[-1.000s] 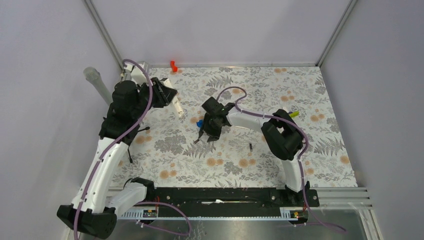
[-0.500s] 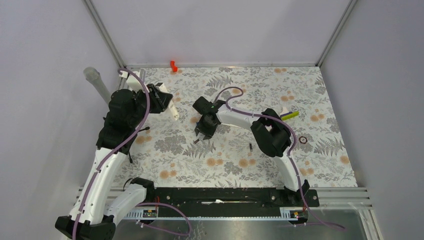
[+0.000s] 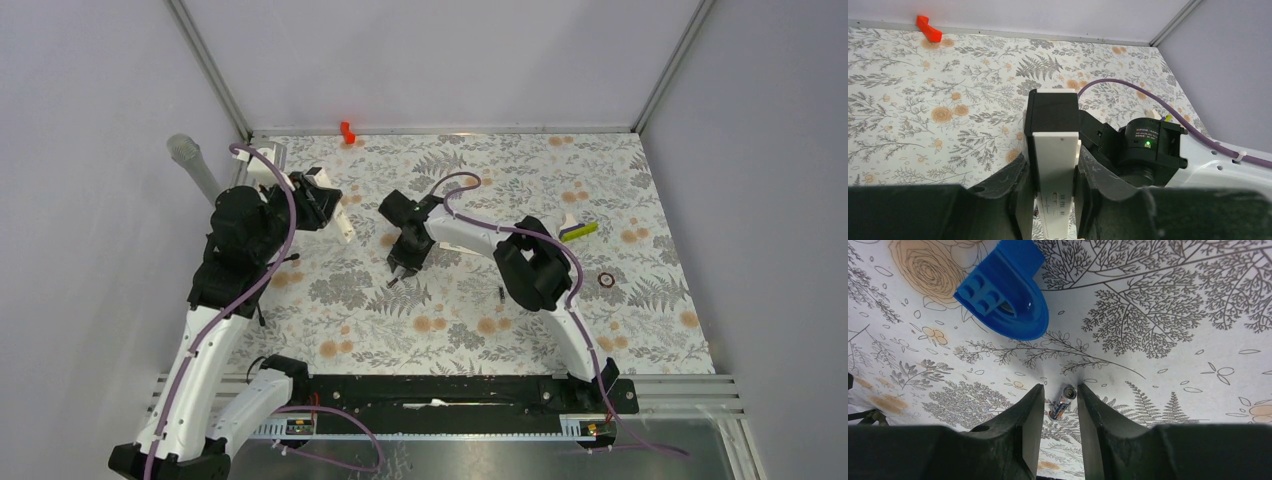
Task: Load the batteries into the remote control
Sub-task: Move the battery to the center of the board.
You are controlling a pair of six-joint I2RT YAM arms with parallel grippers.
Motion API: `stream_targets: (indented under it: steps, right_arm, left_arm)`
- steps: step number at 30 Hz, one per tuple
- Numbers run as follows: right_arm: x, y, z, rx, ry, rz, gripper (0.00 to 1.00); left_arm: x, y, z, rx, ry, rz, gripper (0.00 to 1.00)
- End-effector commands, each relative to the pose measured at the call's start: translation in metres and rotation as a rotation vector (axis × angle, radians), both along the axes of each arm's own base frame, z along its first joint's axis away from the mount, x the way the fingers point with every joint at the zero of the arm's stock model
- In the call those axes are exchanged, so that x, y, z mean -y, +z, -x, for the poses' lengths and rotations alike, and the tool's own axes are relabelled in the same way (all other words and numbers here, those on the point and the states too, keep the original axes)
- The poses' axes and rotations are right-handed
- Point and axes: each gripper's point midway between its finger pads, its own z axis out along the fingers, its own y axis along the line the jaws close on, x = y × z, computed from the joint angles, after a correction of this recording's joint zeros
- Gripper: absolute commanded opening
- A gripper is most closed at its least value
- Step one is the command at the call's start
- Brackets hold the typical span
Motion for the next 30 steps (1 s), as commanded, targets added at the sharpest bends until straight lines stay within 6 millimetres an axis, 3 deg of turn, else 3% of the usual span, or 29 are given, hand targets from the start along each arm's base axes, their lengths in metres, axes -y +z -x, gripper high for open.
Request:
stream_targets:
  steps: [1, 6, 11, 17, 19, 23, 30]
  right_arm:
    - [0.006, -0.007, 0.015, -0.042, -0.007, 0.075, 0.38]
    - [0.002, -0.009, 0.022, -0.061, 0.004, 0.066, 0.37]
    - [-0.004, -0.021, 0.025, -0.084, 0.014, 0.073, 0.24]
    - [0.009, -0.017, 0.009, 0.022, 0.057, 0.137, 0.08]
    - [0.024, -0.011, 0.003, 0.086, 0.134, 0.195, 0.06]
    - [0.073, 0.007, -0.001, 0.204, 0.244, 0.318, 0.06]
    - [0.143, 0.020, 0.029, 0.215, 0.470, 0.357, 0.06]
  left_arm:
    - [-0.011, 0.025, 0.002, 0.111, 0.045, -0.010, 0.00]
    - [-0.016, 0.028, 0.006, 0.127, 0.065, -0.016, 0.00]
    - [-0.017, 0.026, 0.007, 0.125, 0.068, -0.019, 0.00]
    - [-0.012, 0.038, 0.017, 0.147, 0.027, -0.017, 0.00]
    - [-0.005, 0.040, 0.021, 0.151, -0.015, -0.008, 0.00]
    - [0.021, 0.035, 0.031, 0.134, -0.178, 0.029, 0.00]
    - [0.058, 0.016, 0.030, 0.045, -0.375, 0.136, 0.00]
